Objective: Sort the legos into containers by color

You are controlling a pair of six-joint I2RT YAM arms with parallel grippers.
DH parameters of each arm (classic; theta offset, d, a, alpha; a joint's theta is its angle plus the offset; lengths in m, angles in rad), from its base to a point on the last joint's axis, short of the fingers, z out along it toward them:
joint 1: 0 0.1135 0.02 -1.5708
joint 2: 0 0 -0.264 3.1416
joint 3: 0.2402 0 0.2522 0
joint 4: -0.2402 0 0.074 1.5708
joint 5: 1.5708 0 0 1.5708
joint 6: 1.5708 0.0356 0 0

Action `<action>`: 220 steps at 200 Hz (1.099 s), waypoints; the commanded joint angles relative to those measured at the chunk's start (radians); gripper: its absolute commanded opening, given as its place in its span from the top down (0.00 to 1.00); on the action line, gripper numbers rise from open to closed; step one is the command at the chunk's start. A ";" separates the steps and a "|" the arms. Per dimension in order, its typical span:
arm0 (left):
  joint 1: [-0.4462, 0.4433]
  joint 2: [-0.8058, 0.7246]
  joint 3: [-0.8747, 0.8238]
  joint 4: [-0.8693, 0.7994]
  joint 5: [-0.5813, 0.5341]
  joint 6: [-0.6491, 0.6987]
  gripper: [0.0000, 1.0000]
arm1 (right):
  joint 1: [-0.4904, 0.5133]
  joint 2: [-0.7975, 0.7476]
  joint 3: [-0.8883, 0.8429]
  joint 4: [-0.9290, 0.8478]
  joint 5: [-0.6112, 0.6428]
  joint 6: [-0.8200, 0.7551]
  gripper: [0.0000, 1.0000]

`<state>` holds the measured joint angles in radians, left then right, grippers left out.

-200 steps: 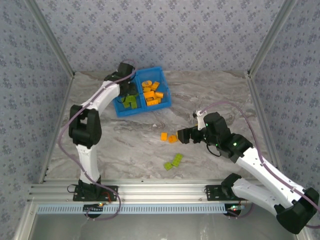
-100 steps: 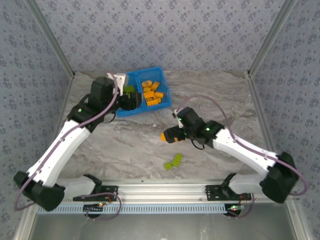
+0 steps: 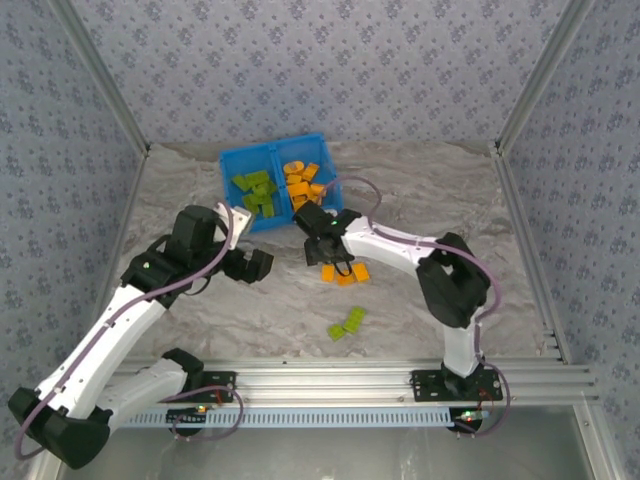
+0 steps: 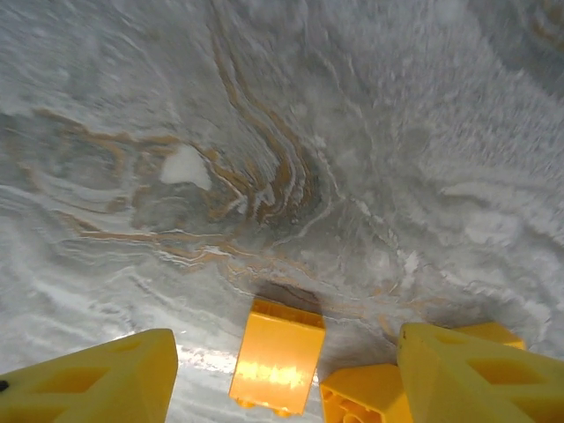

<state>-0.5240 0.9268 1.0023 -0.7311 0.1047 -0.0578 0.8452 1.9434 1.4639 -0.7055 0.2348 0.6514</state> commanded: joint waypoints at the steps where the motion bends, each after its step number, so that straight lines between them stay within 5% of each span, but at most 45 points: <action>1: -0.003 -0.020 0.001 0.002 0.004 0.042 0.01 | 0.015 0.065 0.059 -0.112 0.048 0.105 0.34; 126: -0.004 -0.026 -0.011 -0.008 -0.030 0.043 0.01 | 0.026 0.119 -0.055 -0.039 -0.063 0.209 0.62; 141: -0.004 -0.029 -0.013 -0.006 -0.034 0.041 0.01 | 0.025 0.105 -0.065 -0.033 -0.061 0.208 0.73; 220: 0.001 -0.155 -0.059 0.088 0.098 0.065 0.01 | 0.014 -0.312 -0.107 0.198 0.111 -0.054 0.74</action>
<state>-0.5240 0.8333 0.9550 -0.7147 0.1249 -0.0212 0.8673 1.7706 1.3510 -0.6571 0.2661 0.7410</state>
